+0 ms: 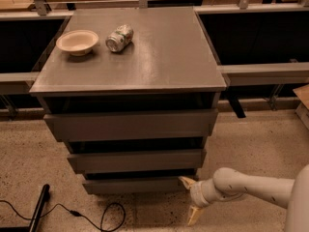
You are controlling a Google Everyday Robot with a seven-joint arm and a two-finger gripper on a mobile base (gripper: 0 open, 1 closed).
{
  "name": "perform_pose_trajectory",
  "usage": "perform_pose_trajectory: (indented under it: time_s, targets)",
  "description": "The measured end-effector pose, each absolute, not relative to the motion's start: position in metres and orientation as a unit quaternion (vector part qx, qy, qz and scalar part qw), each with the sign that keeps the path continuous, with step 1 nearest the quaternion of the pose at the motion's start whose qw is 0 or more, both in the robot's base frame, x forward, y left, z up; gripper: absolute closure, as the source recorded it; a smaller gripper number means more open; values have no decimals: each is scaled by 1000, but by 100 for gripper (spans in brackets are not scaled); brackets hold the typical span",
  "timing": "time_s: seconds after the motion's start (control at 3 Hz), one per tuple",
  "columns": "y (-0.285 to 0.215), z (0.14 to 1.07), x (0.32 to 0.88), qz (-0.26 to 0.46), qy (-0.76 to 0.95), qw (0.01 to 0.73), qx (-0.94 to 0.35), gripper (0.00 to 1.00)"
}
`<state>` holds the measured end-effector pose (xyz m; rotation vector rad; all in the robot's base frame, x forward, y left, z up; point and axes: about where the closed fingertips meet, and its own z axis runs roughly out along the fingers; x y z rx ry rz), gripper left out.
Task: Open bottom drawer
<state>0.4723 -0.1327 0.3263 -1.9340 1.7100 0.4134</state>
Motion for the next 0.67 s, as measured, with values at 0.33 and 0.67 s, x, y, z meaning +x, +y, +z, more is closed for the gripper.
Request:
perform_pose_trajectory:
  time_s: [0.33,0.67]
  targets:
    - [-127,292,470,164,633,262,-710,0]
    - [-123,260,478,167,633,270,-706,0]
